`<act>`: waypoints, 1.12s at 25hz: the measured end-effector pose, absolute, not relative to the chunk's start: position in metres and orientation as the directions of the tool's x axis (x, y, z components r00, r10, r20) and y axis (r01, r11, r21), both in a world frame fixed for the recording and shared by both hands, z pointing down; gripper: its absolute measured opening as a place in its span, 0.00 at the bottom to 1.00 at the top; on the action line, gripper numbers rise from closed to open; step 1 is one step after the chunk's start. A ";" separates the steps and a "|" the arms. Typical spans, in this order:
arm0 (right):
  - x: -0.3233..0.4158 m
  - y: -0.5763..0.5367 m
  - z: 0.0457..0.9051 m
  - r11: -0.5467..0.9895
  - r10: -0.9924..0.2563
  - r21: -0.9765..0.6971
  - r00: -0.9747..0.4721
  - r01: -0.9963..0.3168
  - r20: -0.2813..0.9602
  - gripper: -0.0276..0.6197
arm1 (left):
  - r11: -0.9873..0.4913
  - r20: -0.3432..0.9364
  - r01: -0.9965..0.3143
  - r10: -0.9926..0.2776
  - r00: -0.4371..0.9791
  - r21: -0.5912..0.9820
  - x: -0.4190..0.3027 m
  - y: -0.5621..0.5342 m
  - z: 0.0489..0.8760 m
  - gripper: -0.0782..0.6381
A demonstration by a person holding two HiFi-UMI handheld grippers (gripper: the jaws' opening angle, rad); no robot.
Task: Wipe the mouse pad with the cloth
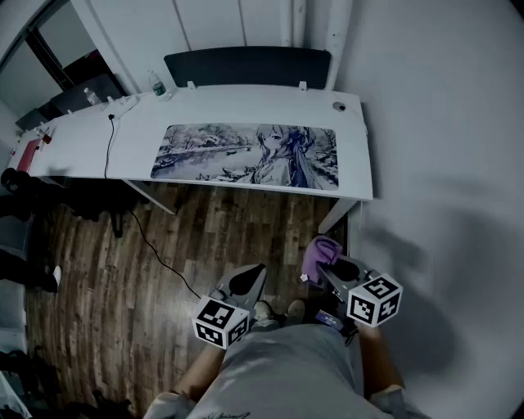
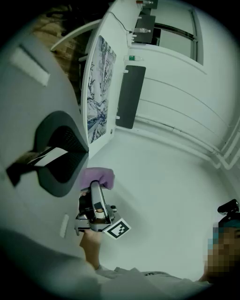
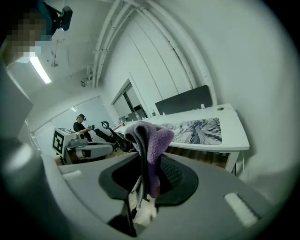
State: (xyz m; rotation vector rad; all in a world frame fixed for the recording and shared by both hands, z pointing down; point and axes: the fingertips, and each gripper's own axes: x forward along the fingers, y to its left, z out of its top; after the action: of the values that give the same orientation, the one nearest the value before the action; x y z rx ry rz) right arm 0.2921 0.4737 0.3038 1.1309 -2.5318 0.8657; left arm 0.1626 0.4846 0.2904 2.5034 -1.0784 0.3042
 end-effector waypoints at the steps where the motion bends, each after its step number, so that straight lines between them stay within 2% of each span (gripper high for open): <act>1: 0.290 0.473 0.303 0.529 -0.599 -0.418 -0.673 -0.739 0.433 0.20 | -0.623 0.350 -0.735 -0.648 0.677 0.269 0.160 0.485 0.291 0.13; 28: 0.245 0.472 0.295 0.478 -0.635 -0.454 -0.653 -0.752 0.413 0.21 | -0.614 0.296 -0.735 -0.673 0.678 0.288 0.082 0.487 0.287 0.13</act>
State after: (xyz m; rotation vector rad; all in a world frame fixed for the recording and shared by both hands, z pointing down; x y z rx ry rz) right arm 0.2450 0.4717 0.2947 1.2043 -2.5346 0.9199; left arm 0.0818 0.4867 0.2874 2.5077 -1.1014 0.2224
